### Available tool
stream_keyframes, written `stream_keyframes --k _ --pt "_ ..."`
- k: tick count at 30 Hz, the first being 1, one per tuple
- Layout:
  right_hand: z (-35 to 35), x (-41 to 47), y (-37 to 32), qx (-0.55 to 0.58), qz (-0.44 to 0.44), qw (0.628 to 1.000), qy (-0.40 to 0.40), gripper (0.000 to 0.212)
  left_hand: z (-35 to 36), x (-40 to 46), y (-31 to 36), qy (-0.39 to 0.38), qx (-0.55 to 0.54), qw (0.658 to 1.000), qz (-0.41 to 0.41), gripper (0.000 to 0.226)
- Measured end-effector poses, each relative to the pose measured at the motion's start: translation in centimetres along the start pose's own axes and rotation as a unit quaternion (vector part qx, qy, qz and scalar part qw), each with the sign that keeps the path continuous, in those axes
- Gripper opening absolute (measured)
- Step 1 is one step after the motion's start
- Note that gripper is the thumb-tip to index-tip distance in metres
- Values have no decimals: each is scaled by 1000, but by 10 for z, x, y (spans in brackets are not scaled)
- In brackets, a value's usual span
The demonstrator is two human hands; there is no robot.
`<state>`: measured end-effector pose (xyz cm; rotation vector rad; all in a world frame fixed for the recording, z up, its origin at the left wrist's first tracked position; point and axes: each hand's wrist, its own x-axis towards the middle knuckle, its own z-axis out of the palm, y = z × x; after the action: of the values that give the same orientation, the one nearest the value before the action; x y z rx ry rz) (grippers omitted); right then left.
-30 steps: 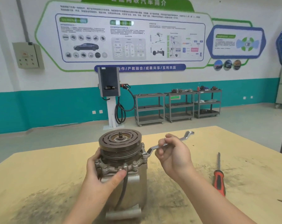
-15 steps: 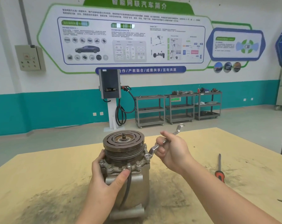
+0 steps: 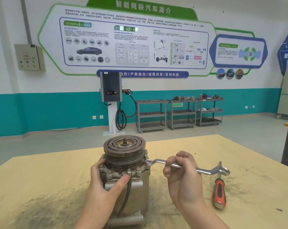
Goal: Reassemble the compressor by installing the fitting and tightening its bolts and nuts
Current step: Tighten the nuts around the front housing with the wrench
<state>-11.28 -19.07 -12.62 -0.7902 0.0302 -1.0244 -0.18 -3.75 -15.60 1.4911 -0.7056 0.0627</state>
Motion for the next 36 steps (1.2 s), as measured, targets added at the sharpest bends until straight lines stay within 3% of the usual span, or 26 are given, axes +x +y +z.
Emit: stream_keyframes --k 3,7,9,12,14,16,18,20,23,30,36 --pt "-2 -21 8 -153 -145 974 -81 14 -1 1 -2 4 0 1000 1 67" --pt "7 -28 23 -380 -361 822 -224 13 -1 0 -4 8 -4 1000 1 62" --pt "13 -27 22 -421 -384 778 -263 13 -1 -1 -4 9 -2 1000 6 63" --pt "19 -27 11 -437 -390 759 -283 13 -2 -3 -4 14 1 1000 7 67" --pt "22 -23 1 -420 -379 786 -249 10 -3 -3 -5 14 -4 1000 3 65" --pt "25 -15 -9 -350 -307 866 -185 5 -4 -3 -4 15 -2 1000 0 66" --pt "27 -1 -16 -215 -174 955 -103 13 -3 -2 -3 16 3 1000 -1 67" --pt "25 15 -18 -73 -35 996 -38 15 -2 -2 -4 16 0 1000 3 67" --pt "21 33 -15 -2 70 998 4 16 -2 -1 -5 14 -4 1000 12 67" --pt "19 54 0 -7 173 985 -22 14 -1 0 -9 11 -6 1000 29 72" --pt "21 60 14 57 245 967 -30 13 -2 -1 -7 16 2 999 33 78"
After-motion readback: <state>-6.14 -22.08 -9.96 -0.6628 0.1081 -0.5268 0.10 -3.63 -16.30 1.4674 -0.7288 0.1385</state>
